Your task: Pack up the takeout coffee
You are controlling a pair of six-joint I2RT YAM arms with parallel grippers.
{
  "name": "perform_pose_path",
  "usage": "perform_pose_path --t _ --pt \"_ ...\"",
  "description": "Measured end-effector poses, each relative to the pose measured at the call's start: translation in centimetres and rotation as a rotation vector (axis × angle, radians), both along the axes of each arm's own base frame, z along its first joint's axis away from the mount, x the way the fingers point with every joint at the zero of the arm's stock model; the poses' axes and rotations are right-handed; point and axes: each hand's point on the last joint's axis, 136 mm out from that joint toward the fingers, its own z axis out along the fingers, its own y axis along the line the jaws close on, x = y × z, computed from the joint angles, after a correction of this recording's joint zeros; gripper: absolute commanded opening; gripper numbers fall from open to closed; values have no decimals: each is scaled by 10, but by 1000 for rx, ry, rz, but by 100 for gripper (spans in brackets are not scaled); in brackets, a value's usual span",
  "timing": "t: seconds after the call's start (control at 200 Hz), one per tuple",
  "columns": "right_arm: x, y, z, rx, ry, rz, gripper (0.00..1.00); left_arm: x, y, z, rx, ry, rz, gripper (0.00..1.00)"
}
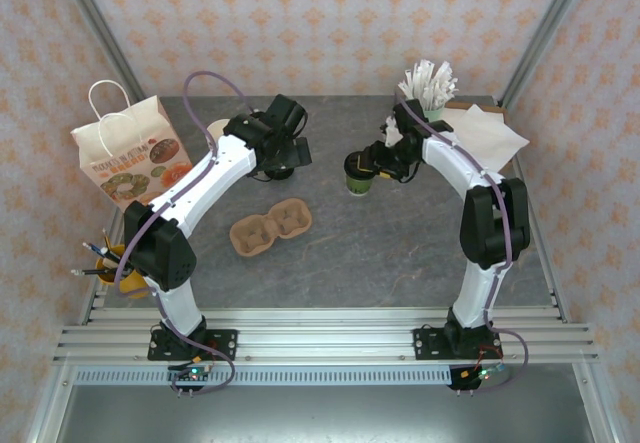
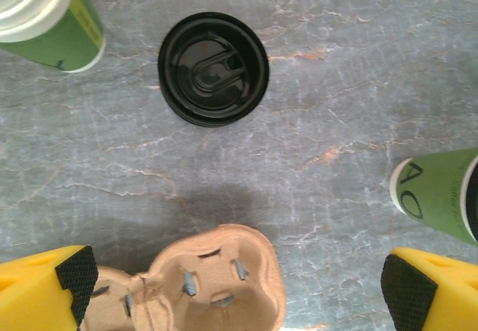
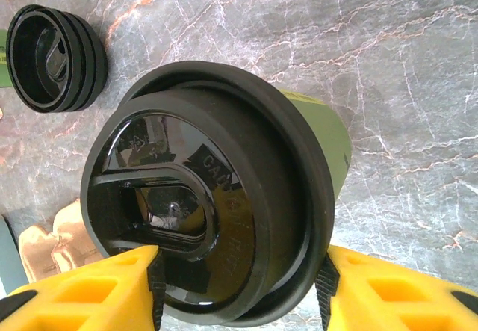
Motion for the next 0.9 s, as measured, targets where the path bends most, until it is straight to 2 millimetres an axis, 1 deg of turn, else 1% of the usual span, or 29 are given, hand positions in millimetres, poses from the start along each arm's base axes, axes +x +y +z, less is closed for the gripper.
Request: perform_pose_path --t 0.12,0.34,0.44,0.535,0.591,0.686,0.846,0.901 --pt "5 -8 0 2 -14 -21 54 3 -6 0 -24 -8 -20 100" --pt "19 -41 0 -6 -38 -102 54 5 -13 2 -54 -18 -41 100" --pt "25 -52 0 -22 -53 -133 55 7 -18 4 -75 -27 -53 100" --pt "30 -59 1 -32 -68 -153 55 9 -19 5 -82 -34 -55 100" --pt "34 -67 1 -40 -76 -171 55 9 -19 5 -83 -36 -55 100" --pt "42 -86 2 -58 -89 -217 56 9 -19 5 -82 -36 -55 100" --pt "57 -125 2 -90 -105 -306 57 9 -19 5 -81 -36 -54 100" --pt "63 -135 3 -100 -113 -328 57 9 -19 5 -81 -36 -54 100"
